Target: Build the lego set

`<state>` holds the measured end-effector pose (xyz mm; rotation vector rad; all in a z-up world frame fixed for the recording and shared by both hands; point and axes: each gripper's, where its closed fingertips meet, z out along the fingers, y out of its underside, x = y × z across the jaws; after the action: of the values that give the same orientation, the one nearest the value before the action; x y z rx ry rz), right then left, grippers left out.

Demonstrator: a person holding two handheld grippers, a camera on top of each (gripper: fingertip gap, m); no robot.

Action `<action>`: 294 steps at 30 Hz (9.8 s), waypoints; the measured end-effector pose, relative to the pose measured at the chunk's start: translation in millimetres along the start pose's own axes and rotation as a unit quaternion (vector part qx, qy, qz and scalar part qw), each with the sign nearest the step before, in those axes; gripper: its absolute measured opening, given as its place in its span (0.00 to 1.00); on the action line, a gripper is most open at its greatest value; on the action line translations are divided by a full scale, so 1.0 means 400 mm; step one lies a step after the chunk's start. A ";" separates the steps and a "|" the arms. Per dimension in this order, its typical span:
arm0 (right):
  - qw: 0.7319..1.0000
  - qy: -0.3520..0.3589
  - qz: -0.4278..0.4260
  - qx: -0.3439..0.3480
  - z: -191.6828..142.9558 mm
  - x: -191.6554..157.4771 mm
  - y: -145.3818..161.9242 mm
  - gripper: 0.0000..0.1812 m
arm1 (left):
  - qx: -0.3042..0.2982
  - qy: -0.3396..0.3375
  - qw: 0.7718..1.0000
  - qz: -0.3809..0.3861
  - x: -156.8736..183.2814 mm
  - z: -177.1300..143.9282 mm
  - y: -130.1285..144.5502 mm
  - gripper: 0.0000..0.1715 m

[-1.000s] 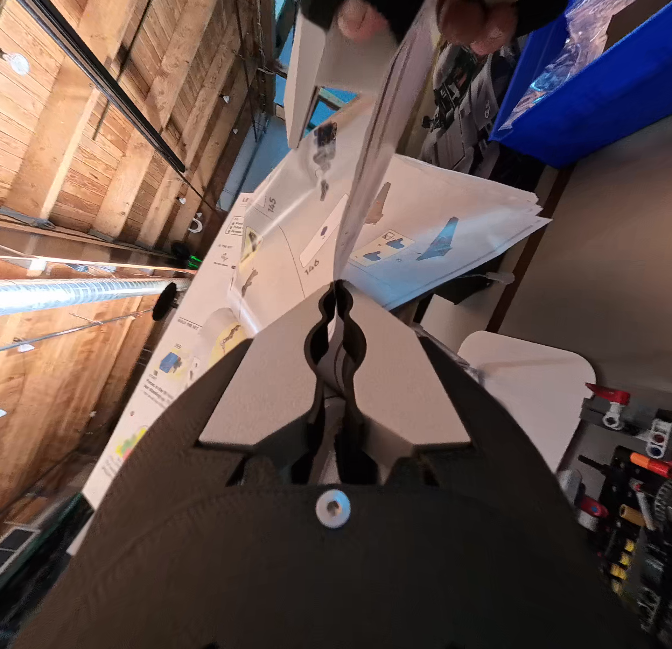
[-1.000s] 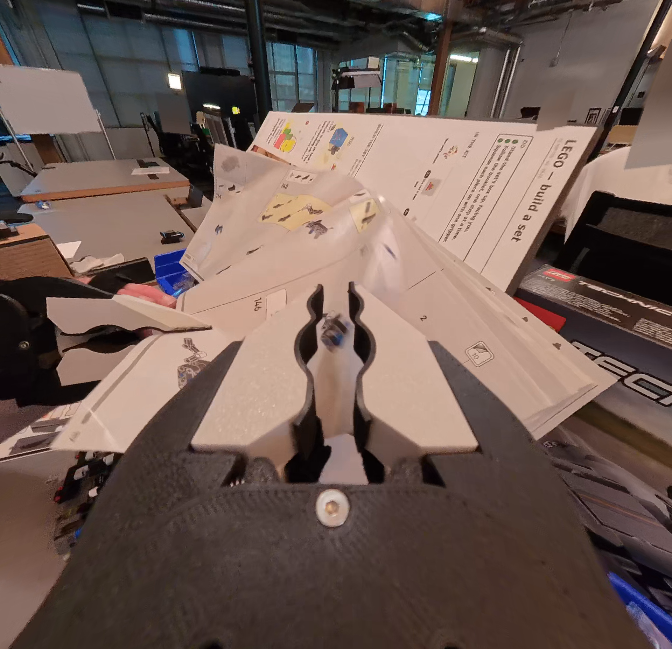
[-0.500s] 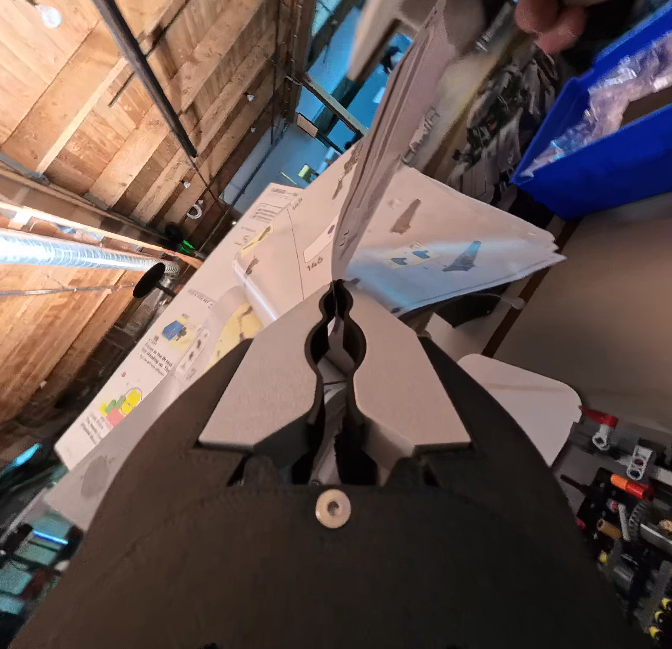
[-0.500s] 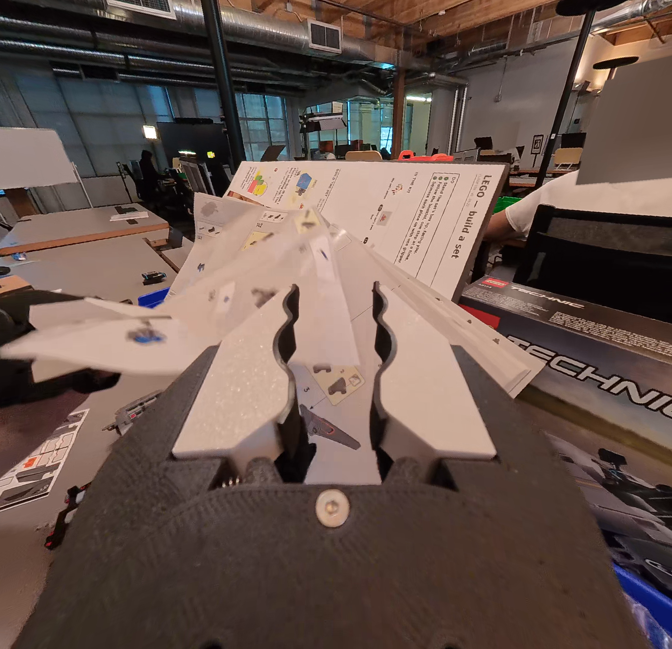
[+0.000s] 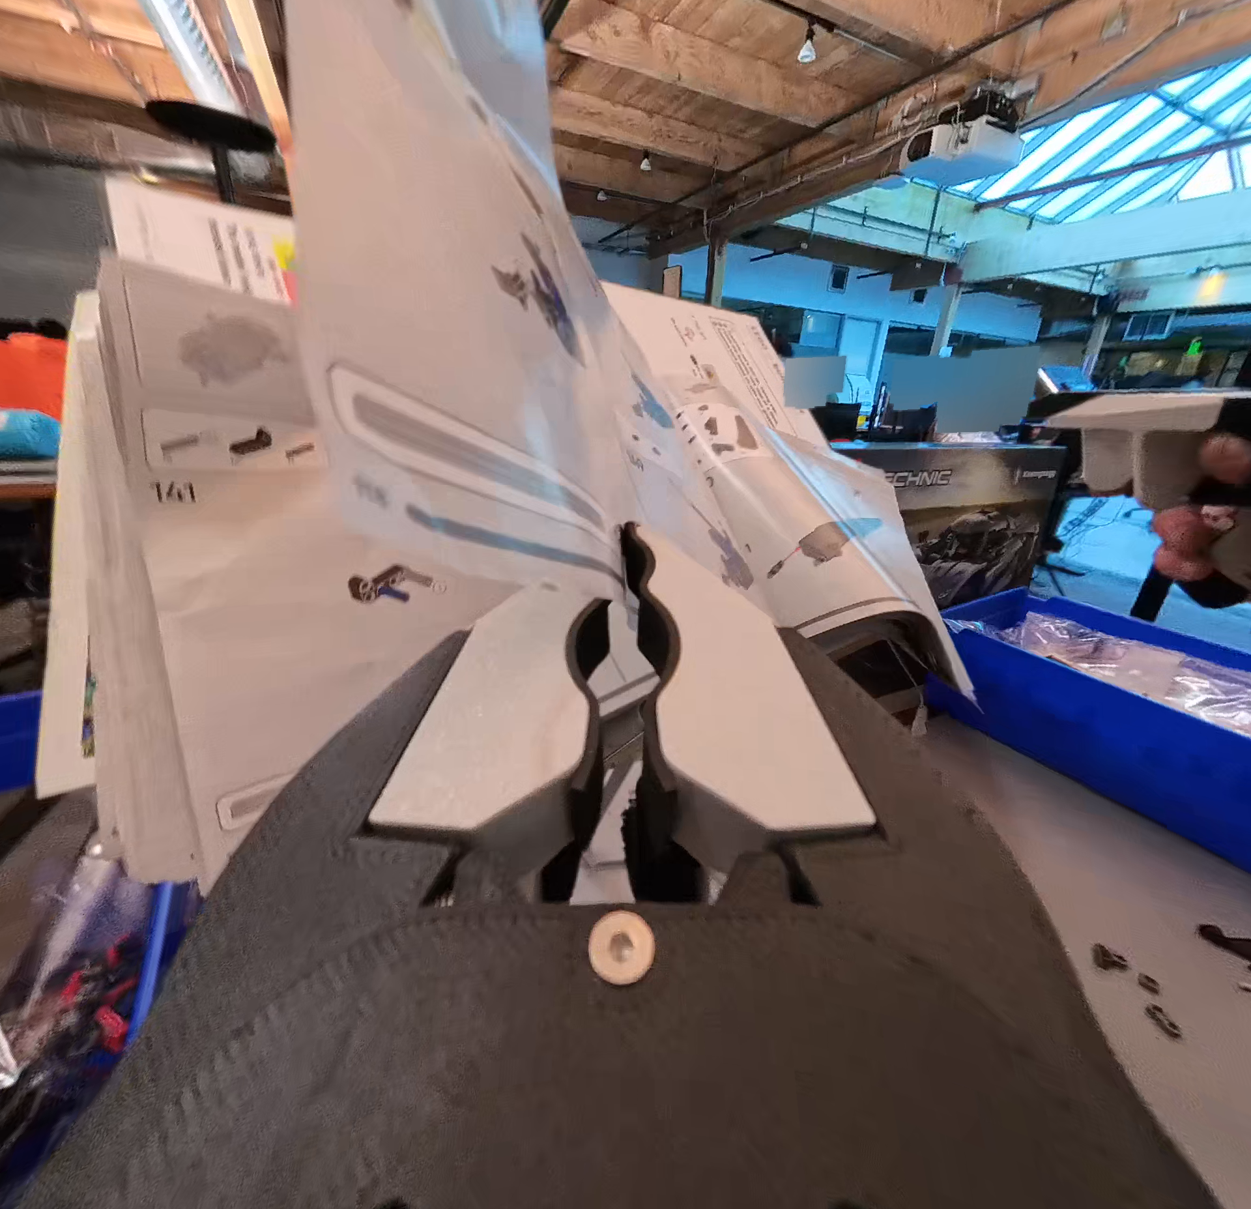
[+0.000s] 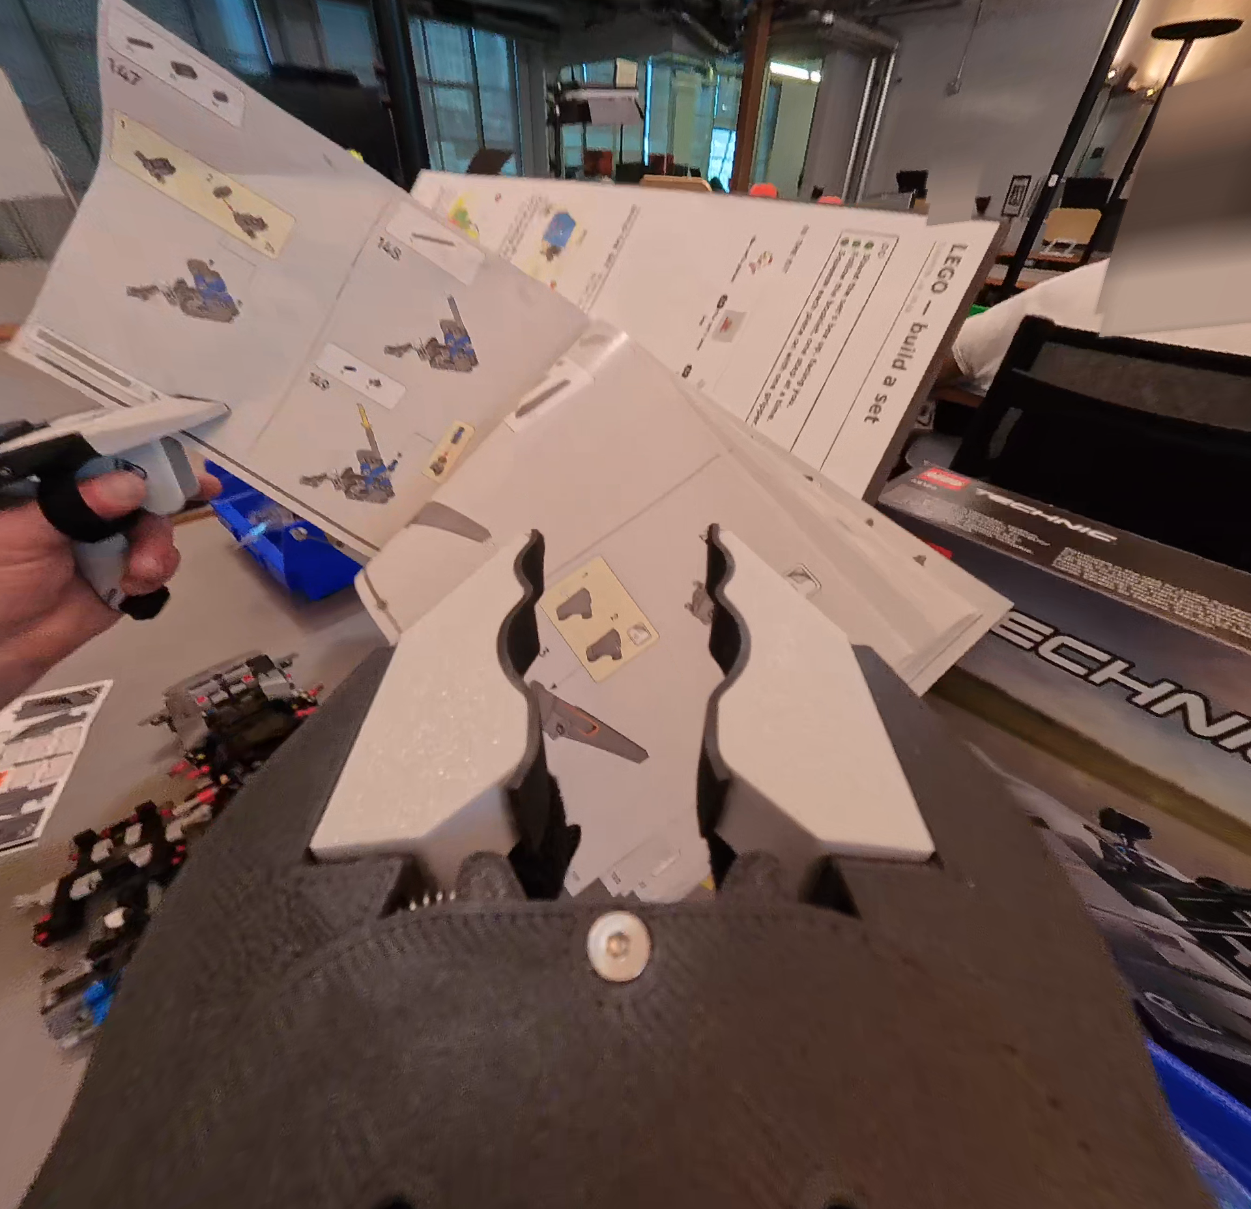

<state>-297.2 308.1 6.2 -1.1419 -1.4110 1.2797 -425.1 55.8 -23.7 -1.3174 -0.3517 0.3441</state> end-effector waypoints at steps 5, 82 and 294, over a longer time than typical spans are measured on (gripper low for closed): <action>0.998 0.033 -0.031 -0.044 0.044 0.030 0.062 0.36 | -0.005 0.007 1.000 -0.021 -0.035 -0.005 0.024 0.00; 0.986 -0.031 -0.064 -0.149 0.019 -0.012 0.143 0.32 | -0.172 0.137 0.882 0.417 0.334 0.173 0.159 0.00; 0.904 -0.150 -0.392 -0.073 -0.043 -0.266 0.069 0.00 | -0.027 -0.138 0.973 0.185 -0.070 -0.162 -0.185 0.10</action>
<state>-259.1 207.9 -23.1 -0.3602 -1.9476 0.7797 -418.4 -28.8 33.2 -1.3896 -0.3479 0.8418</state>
